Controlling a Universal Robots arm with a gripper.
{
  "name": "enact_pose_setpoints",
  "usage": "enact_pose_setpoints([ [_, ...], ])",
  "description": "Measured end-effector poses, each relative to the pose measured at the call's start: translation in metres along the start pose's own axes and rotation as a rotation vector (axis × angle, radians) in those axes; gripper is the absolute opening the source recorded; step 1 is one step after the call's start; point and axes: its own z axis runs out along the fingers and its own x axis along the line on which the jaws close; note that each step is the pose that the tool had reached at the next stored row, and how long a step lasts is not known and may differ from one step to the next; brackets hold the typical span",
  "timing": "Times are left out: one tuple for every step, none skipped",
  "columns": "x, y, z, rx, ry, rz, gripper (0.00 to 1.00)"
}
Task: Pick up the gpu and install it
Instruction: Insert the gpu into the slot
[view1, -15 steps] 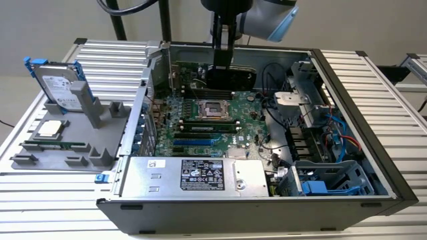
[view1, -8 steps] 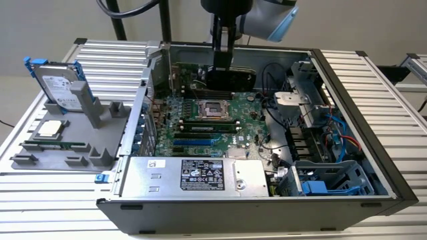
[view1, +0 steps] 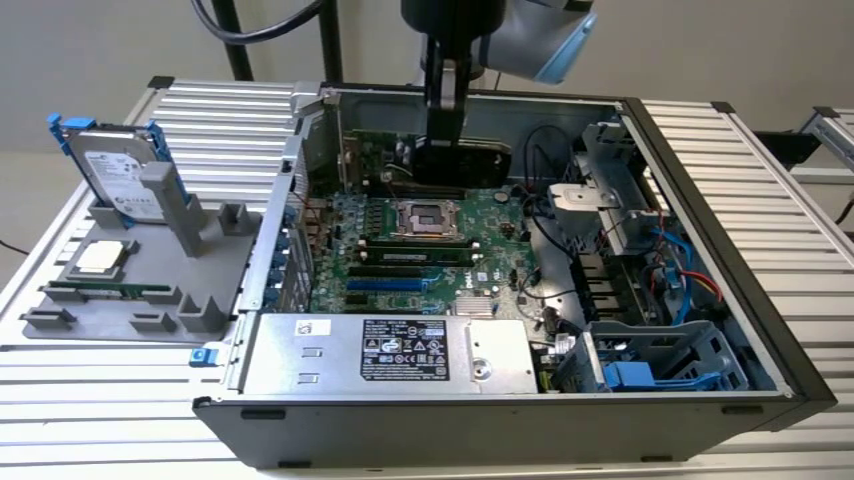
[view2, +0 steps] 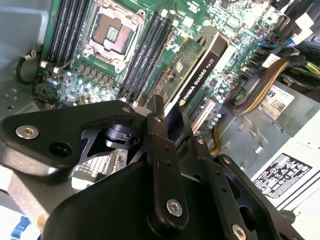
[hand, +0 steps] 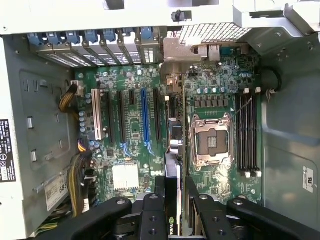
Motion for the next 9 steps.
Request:
enact_pose_setpoints([
  [0.0000,0.0000,0.0005,0.0001,0.0009,0.000,0.00],
  [0.0000,0.0000,0.0010,0.0002,0.0018,0.000,0.00],
  [0.0001,0.0000,0.0013,0.0001,0.0027,0.000,0.00],
  [0.0001,0.0000,0.0015,0.0001,0.0028,0.000,0.00],
  [0.0001,0.0000,0.0015,0.0001,0.0030,0.000,0.00],
  [0.0001,0.0001,0.0017,0.0002,0.0029,0.000,0.00],
  [0.0001,0.0001,0.0018,0.0002,0.0028,0.000,0.00],
  [0.0001,0.0001,0.0022,0.0003,0.0027,0.000,0.00],
  [0.0001,0.0001,0.0026,0.0004,0.0025,0.000,0.00],
])
